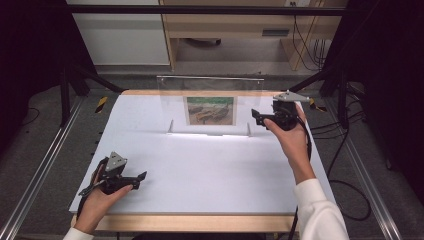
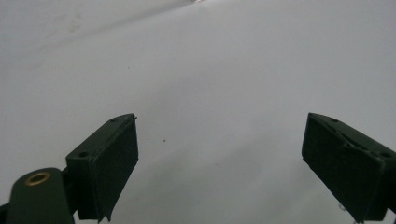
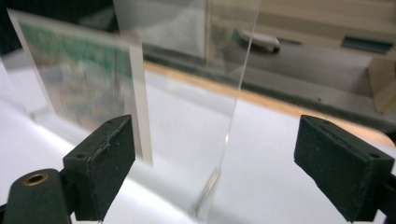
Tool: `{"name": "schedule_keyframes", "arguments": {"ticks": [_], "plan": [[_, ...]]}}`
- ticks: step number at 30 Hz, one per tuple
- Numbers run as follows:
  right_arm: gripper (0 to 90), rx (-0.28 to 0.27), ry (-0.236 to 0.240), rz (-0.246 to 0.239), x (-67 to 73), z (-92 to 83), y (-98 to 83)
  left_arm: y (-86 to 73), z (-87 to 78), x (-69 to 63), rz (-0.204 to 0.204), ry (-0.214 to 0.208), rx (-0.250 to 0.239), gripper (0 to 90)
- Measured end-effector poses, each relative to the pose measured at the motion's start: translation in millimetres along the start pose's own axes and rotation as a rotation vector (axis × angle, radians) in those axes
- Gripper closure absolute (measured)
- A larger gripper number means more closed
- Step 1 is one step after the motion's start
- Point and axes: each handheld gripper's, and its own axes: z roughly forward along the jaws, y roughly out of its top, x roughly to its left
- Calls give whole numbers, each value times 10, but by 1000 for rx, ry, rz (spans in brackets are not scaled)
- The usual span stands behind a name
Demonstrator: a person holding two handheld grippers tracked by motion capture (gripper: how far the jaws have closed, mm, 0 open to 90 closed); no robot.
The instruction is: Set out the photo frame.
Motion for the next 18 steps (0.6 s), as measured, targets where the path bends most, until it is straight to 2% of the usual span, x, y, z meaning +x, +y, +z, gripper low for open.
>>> {"name": "schedule_keyframes", "arguments": {"ticks": [2,6,8,12,18], "plan": [[118,21,-19,-8,47,-65,-129,0,2,2,1,3,4,100],[103,53,-3,31,145,-206,-502,-6,10,8,-2,6,14,88],[101,77,7,27,192,-253,-675,-10,16,10,-4,7,12,80],[92,145,8,-13,280,-333,-1008,-14,35,15,6,11,25,75],[85,164,3,29,348,-432,-1234,-6,39,32,5,28,14,74]]}}
